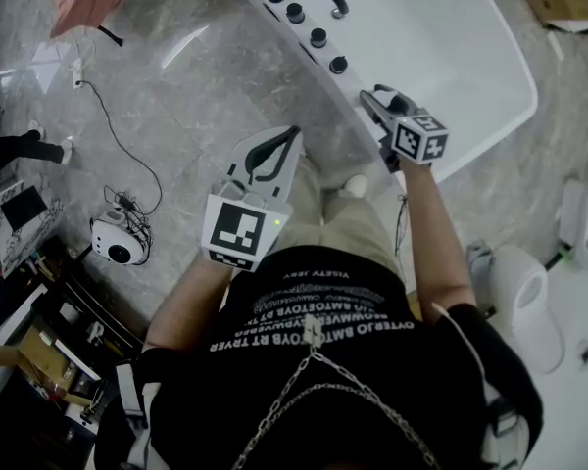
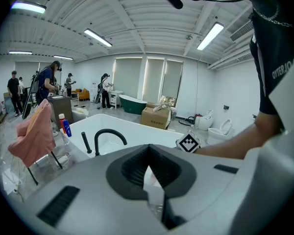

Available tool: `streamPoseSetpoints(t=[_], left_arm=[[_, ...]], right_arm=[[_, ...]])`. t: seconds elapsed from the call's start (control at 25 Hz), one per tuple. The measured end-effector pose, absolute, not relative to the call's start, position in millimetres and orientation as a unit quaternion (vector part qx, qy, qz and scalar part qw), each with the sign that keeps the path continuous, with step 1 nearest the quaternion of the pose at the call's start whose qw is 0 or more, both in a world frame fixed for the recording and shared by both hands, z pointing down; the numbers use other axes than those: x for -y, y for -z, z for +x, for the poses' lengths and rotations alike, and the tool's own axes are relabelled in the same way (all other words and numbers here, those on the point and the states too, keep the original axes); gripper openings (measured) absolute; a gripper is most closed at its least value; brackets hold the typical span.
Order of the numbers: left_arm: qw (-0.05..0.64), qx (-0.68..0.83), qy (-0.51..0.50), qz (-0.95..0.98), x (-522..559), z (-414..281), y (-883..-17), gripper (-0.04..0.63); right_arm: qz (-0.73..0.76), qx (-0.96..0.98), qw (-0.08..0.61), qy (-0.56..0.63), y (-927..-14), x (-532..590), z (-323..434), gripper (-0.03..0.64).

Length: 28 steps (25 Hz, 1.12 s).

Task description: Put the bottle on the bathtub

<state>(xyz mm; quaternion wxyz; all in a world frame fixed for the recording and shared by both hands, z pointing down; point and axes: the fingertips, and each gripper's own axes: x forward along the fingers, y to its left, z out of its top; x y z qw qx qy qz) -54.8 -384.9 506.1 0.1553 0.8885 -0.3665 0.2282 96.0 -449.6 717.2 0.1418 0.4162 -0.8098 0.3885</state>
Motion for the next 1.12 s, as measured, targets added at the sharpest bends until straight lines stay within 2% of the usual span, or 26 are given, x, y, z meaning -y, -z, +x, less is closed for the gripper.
streamPoseSetpoints(t=[0.28, 0.44, 0.8, 0.96, 1.12], left_arm=[[0.15, 0.368, -0.228, 0.889, 380.1, -47.5, -500.5, 0.002], [0.153, 0.371, -0.229, 0.887, 371.8, -43.3, -499.1, 0.002], [0.161, 0.386, -0.23, 0.879, 348.3, -40.5, -498.2, 0.002], [0.167, 0.393, -0.227, 0.875, 341.7, -39.9, -500.1, 0.002], [0.166, 0.398, -0.225, 0.873, 336.3, -38.4, -496.4, 0.002]], right_arm=[[0.415, 0.829, 0.167, -0.336, -721.5, 447.8, 97.6, 0.172], [0.421, 0.838, 0.207, -0.279, -726.0, 446.8, 98.6, 0.195], [0.425, 0.85, 0.256, -0.179, -728.9, 439.4, 103.6, 0.195], [0.412, 0.845, 0.319, -0.121, -743.4, 432.7, 101.3, 0.201], [0.414, 0.842, 0.317, -0.141, -752.3, 426.3, 108.8, 0.215]])
